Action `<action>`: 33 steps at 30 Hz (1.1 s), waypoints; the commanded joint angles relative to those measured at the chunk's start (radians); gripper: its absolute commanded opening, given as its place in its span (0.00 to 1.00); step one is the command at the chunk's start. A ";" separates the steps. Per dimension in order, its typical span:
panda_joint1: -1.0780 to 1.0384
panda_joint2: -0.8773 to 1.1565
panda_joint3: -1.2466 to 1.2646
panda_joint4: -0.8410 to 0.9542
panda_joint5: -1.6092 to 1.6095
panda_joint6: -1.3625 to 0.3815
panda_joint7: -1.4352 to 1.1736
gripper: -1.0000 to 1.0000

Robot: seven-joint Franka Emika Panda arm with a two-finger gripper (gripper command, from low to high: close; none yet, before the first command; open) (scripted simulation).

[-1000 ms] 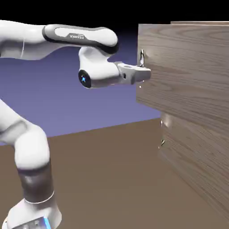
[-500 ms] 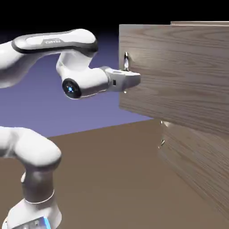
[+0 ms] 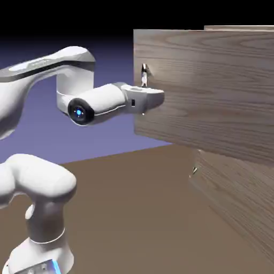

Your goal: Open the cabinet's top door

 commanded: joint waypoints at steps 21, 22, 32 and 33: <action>-0.459 -0.178 -0.452 0.094 -0.606 -0.912 0.242 0.00; -0.458 -0.173 -0.483 0.119 -0.631 -0.955 0.244 0.00; -0.310 -0.121 -0.736 0.459 -0.824 -1.362 0.267 0.00; -0.287 -0.117 -0.753 0.495 -0.836 -1.396 0.270 0.00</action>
